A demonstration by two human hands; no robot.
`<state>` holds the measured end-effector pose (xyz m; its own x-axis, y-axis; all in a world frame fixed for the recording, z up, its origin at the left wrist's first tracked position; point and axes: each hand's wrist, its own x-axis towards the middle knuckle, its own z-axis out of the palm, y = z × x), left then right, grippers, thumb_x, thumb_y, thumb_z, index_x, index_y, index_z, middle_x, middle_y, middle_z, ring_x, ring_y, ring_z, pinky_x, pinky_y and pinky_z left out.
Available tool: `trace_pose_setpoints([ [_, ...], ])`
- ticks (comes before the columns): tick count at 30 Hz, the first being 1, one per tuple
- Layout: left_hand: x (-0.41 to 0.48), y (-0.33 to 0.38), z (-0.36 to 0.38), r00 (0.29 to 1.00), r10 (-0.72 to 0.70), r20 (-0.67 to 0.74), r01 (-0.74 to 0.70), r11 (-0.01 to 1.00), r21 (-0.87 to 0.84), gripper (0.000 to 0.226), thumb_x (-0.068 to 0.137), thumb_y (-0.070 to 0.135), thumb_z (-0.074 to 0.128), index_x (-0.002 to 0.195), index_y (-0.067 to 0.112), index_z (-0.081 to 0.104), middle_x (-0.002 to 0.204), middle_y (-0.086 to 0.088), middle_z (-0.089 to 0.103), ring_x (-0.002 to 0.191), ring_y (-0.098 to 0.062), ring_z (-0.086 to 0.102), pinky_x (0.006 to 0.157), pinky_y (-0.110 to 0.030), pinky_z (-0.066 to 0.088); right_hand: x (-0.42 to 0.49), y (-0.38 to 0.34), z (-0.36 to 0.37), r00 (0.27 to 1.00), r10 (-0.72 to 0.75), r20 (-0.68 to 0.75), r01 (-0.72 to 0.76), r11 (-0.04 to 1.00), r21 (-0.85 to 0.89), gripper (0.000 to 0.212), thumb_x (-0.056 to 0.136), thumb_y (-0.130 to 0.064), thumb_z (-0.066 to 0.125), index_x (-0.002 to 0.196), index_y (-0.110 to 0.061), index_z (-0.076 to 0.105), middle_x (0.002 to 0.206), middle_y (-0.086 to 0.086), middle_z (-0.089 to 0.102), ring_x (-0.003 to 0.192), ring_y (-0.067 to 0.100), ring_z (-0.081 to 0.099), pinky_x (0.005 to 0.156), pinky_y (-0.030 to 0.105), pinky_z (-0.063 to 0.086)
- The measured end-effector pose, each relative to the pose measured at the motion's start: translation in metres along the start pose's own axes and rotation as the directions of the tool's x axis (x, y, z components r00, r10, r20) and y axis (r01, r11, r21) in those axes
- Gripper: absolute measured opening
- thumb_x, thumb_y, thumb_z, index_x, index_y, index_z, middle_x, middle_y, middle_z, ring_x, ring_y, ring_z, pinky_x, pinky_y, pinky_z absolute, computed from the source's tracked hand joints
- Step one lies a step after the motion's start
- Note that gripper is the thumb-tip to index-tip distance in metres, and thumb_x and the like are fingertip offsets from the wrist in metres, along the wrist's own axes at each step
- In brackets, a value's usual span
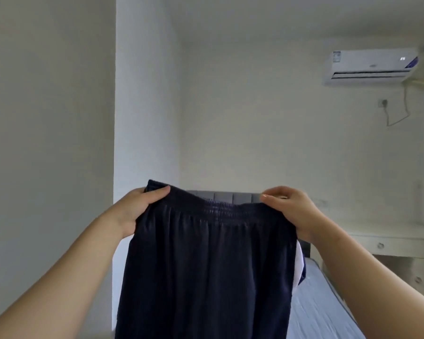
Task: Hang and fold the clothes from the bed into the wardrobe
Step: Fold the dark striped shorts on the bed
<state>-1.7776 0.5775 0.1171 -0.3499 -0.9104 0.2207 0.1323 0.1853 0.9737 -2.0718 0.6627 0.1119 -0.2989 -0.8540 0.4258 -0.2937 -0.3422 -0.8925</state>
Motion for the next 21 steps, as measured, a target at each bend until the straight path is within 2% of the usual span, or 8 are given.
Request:
trace_pose_setpoints([
  [3, -0.004, 0.002, -0.014, 0.998, 0.029, 0.053, -0.026, 0.998, -0.064, 0.025, 0.067, 0.034, 0.068, 0.075, 0.012, 0.076, 0.084, -0.009, 0.074, 0.072, -0.019, 0.071, 0.056, -0.027, 0.056, -0.002, 0.001, -0.008, 0.963, 0.05, 0.266, -0.097, 0.982, 0.165, 0.018, 0.065, -0.026, 0.08, 0.08, -0.02, 0.075, 0.085, 0.005, 0.072, 0.072, 0.015, 0.07, 0.06, 0.024, 0.055],
  [6, -0.004, 0.005, -0.015, 0.998, -0.024, 0.064, 0.028, 0.997, -0.068, 0.027, 0.065, 0.033, 0.067, 0.077, 0.01, 0.073, 0.08, -0.008, 0.073, 0.068, -0.017, 0.071, 0.054, -0.026, 0.056, -0.005, -0.001, -0.01, 0.856, 0.139, 0.497, -0.204, 0.976, 0.079, 0.025, 0.06, -0.013, 0.081, 0.084, -0.014, 0.074, 0.085, 0.01, 0.072, 0.074, 0.02, 0.07, 0.062, 0.027, 0.056],
  [9, -0.006, 0.003, -0.018, 0.989, 0.01, 0.146, 0.0, 0.998, -0.067, 0.025, 0.069, 0.032, 0.062, 0.074, 0.012, 0.076, 0.081, -0.006, 0.073, 0.07, -0.016, 0.071, 0.057, -0.025, 0.056, -0.005, -0.001, -0.009, 0.849, 0.176, 0.499, -0.229, 0.972, 0.047, 0.022, 0.062, -0.011, 0.072, 0.084, -0.01, 0.071, 0.081, 0.009, 0.072, 0.069, 0.019, 0.069, 0.06, 0.027, 0.056],
  [11, -0.008, 0.005, -0.021, 0.974, 0.072, 0.215, -0.048, 0.992, -0.115, 0.024, 0.072, 0.03, 0.058, 0.072, 0.015, 0.077, 0.08, -0.004, 0.073, 0.071, -0.015, 0.071, 0.058, -0.025, 0.056, -0.002, -0.003, -0.01, 0.863, 0.123, 0.49, -0.21, 0.97, 0.126, 0.024, 0.065, -0.01, 0.069, 0.088, -0.008, 0.072, 0.088, 0.012, 0.072, 0.073, 0.021, 0.07, 0.063, 0.028, 0.056],
  [13, -0.007, 0.006, -0.023, 0.958, 0.151, 0.245, -0.11, 0.979, -0.172, 0.018, 0.074, 0.024, 0.058, 0.069, 0.02, 0.074, 0.075, 0.001, 0.07, 0.067, -0.012, 0.069, 0.059, -0.022, 0.055, 0.0, -0.004, -0.012, 0.841, 0.113, 0.529, -0.213, 0.968, 0.131, 0.023, 0.069, -0.006, 0.072, 0.092, -0.004, 0.073, 0.096, 0.015, 0.071, 0.08, 0.023, 0.07, 0.067, 0.029, 0.057],
  [16, -0.002, 0.005, -0.021, 0.971, 0.138, 0.197, -0.105, 0.98, -0.172, 0.016, 0.075, 0.015, 0.059, 0.067, 0.022, 0.071, 0.071, 0.002, 0.069, 0.063, -0.011, 0.067, 0.057, -0.022, 0.055, 0.001, -0.002, -0.015, 0.817, 0.168, 0.551, -0.239, 0.969, 0.058, 0.008, 0.07, -0.01, 0.07, 0.076, -0.009, 0.075, 0.082, 0.011, 0.072, 0.07, 0.02, 0.07, 0.061, 0.027, 0.056],
  [19, 0.004, -0.01, -0.018, 0.992, -0.033, 0.124, 0.034, 0.999, -0.004, 0.019, 0.087, 0.006, 0.055, 0.073, 0.014, 0.065, 0.07, -0.003, 0.066, 0.059, -0.013, 0.065, 0.054, -0.021, 0.054, -0.001, 0.011, -0.014, 0.849, 0.219, 0.48, -0.279, 0.959, 0.057, 0.006, 0.066, -0.014, 0.072, 0.069, -0.011, 0.068, 0.071, 0.006, 0.068, 0.061, 0.017, 0.066, 0.055, 0.026, 0.055],
  [21, 0.007, -0.024, -0.011, 0.992, -0.106, 0.072, 0.082, 0.958, 0.276, 0.019, 0.089, 0.005, 0.054, 0.073, 0.012, 0.062, 0.071, -0.003, 0.062, 0.061, -0.014, 0.059, 0.056, -0.023, 0.049, -0.004, 0.02, -0.012, 0.859, 0.29, 0.422, -0.33, 0.944, 0.023, 0.009, 0.073, -0.016, 0.068, 0.065, -0.014, 0.064, 0.067, 0.003, 0.065, 0.057, 0.015, 0.062, 0.051, 0.025, 0.052],
])
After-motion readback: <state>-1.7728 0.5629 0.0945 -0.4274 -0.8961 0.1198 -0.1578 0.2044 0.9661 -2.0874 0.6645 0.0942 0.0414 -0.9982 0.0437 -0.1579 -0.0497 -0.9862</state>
